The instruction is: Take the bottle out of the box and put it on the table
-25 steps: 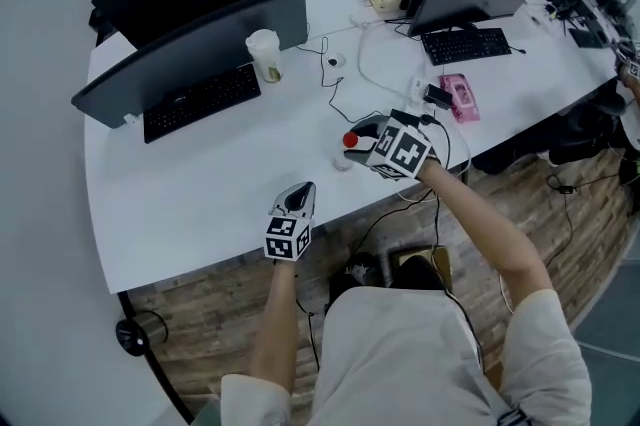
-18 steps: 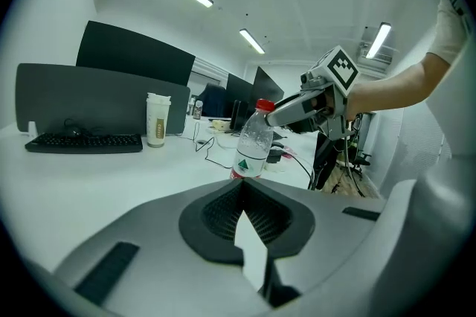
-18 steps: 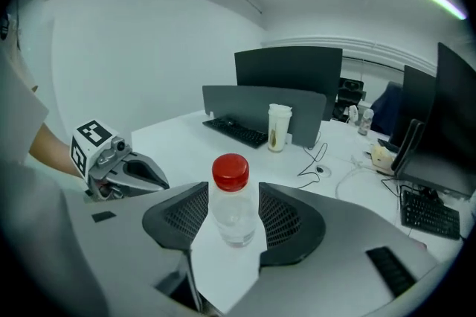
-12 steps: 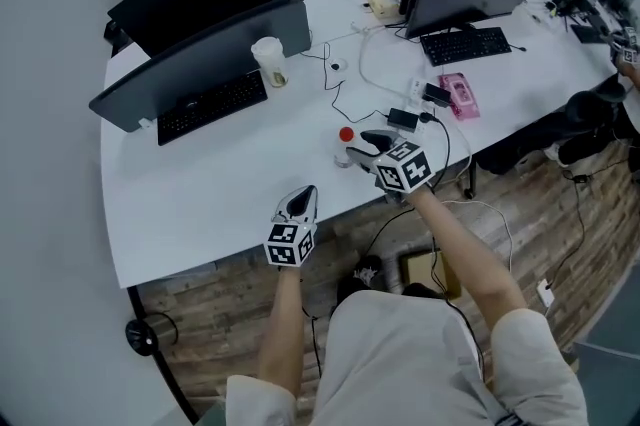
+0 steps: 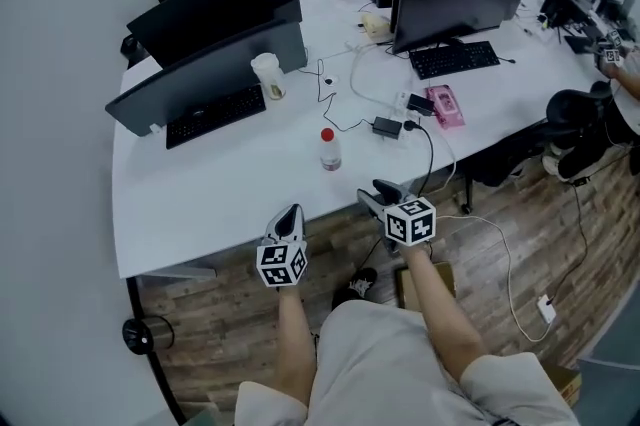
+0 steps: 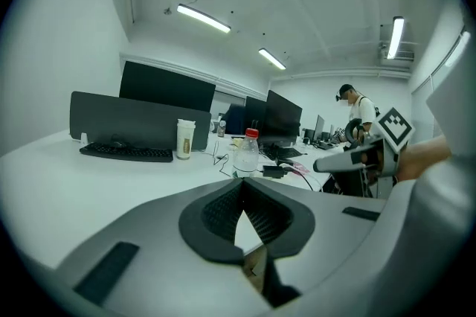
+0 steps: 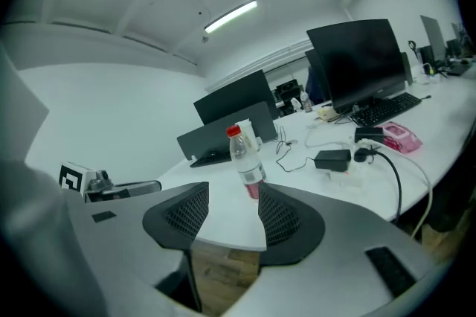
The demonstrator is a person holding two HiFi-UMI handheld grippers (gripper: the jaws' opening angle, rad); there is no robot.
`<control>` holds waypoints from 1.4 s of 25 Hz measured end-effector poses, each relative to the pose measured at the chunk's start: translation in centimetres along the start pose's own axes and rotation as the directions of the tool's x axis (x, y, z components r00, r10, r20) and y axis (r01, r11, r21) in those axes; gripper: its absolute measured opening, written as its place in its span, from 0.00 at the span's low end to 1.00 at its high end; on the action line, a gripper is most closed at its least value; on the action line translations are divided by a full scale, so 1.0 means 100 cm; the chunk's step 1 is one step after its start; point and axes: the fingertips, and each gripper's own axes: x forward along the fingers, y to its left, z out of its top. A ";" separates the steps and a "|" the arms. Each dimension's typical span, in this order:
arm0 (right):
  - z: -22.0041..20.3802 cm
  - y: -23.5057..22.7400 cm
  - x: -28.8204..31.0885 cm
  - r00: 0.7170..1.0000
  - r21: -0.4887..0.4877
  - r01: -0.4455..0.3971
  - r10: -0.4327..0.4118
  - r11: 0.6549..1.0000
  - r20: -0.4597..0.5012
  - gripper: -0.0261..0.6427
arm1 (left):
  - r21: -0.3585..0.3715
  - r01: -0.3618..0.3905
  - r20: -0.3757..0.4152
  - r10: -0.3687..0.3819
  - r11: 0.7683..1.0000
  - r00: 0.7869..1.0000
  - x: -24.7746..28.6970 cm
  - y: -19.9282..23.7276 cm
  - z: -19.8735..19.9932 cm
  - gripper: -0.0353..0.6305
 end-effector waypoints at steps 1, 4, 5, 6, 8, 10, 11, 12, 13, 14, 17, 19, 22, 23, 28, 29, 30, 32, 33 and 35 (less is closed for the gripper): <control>-0.009 0.001 -0.011 1.000 0.013 0.006 -0.006 1.000 0.006 0.39 | -0.008 -0.006 0.009 0.006 1.000 1.000 -0.007 -0.006 0.001 0.07; -0.022 0.012 -0.039 1.000 -0.004 -0.007 0.007 1.000 0.016 0.39 | -0.019 -0.036 0.030 0.036 0.999 0.999 -0.027 -0.026 0.006 0.07; -0.025 0.018 -0.048 1.000 -0.014 -0.022 0.022 1.000 0.021 0.38 | -0.015 -0.047 0.032 0.048 0.999 0.998 -0.036 -0.034 0.006 0.07; -0.026 0.026 -0.056 0.999 -0.026 -0.037 0.038 0.999 0.028 0.38 | -0.011 -0.053 0.033 0.054 0.999 0.998 -0.045 -0.042 0.005 0.07; -0.026 0.038 -0.073 0.997 -0.051 -0.057 0.059 0.997 0.044 0.36 | 0.005 -0.039 0.025 0.039 0.999 0.999 -0.059 -0.062 -0.001 0.07; -0.023 0.047 -0.091 0.995 -0.067 -0.062 0.066 0.996 0.071 0.36 | 0.035 -0.014 0.013 0.014 0.999 1.000 -0.068 -0.083 -0.007 0.07; -0.022 0.051 -0.100 0.994 -0.069 -0.064 0.070 0.996 0.087 0.35 | 0.050 -0.004 0.009 0.003 0.999 1.000 -0.074 -0.092 -0.010 0.08; -0.022 0.056 -0.108 0.992 -0.065 -0.071 0.077 0.995 0.102 0.34 | 0.062 0.004 0.006 -0.004 0.998 1.000 -0.081 -0.099 -0.013 0.07; -0.025 0.062 -0.116 0.990 -0.058 -0.081 0.087 0.995 0.115 0.32 | 0.074 0.007 0.002 -0.007 0.997 1.000 -0.089 -0.105 -0.017 0.07; -0.029 0.068 -0.124 0.987 -0.050 -0.091 0.097 0.995 0.126 0.31 | 0.085 0.006 -0.001 -0.006 0.996 1.000 -0.097 -0.111 -0.021 0.07; -0.047 0.077 -0.147 0.986 -0.045 -0.096 0.101 0.994 0.134 0.30 | 0.101 0.004 0.001 -0.004 0.995 1.000 -0.118 -0.126 -0.030 0.07; -0.059 0.081 -0.159 0.987 -0.047 -0.086 0.092 0.995 0.133 0.29 | 0.104 0.003 0.006 -0.003 0.995 1.000 -0.130 -0.133 -0.036 0.07; -0.079 0.090 -0.172 0.988 -0.057 -0.077 0.084 0.995 0.132 0.28 | 0.110 0.004 0.015 -0.006 0.994 1.000 -0.148 -0.140 -0.044 0.07; -0.085 0.095 -0.175 0.988 -0.062 -0.078 0.085 0.995 0.132 0.27 | 0.113 0.004 0.020 -0.007 0.994 1.000 -0.154 -0.142 -0.046 0.07; -0.114 0.116 -0.197 0.987 -0.070 -0.096 0.104 0.993 0.123 0.23 | 0.131 -0.017 0.026 0.013 0.991 1.000 -0.185 -0.150 -0.063 0.07; -0.117 0.120 -0.202 0.987 -0.068 -0.097 0.105 0.993 0.125 0.23 | 0.130 -0.020 0.025 0.016 0.991 1.000 -0.192 -0.151 -0.066 0.07; -0.120 0.124 -0.205 0.986 -0.069 -0.098 0.106 0.993 0.128 0.21 | 0.127 -0.021 0.026 0.018 0.992 0.999 -0.197 -0.152 -0.069 0.07; -0.121 0.128 -0.210 0.986 -0.078 -0.096 0.105 0.992 0.133 0.19 | 0.122 -0.020 0.029 0.016 0.992 0.999 -0.203 -0.154 -0.072 0.07; -0.121 0.129 -0.212 0.985 -0.082 -0.095 0.105 0.992 0.134 0.18 | 0.119 -0.018 0.029 0.015 0.993 0.999 -0.205 -0.156 -0.073 0.07; -0.122 0.131 -0.216 0.985 -0.086 -0.092 0.103 0.992 0.137 0.17 | 0.111 -0.017 0.030 0.014 0.994 0.999 -0.209 -0.158 -0.075 0.07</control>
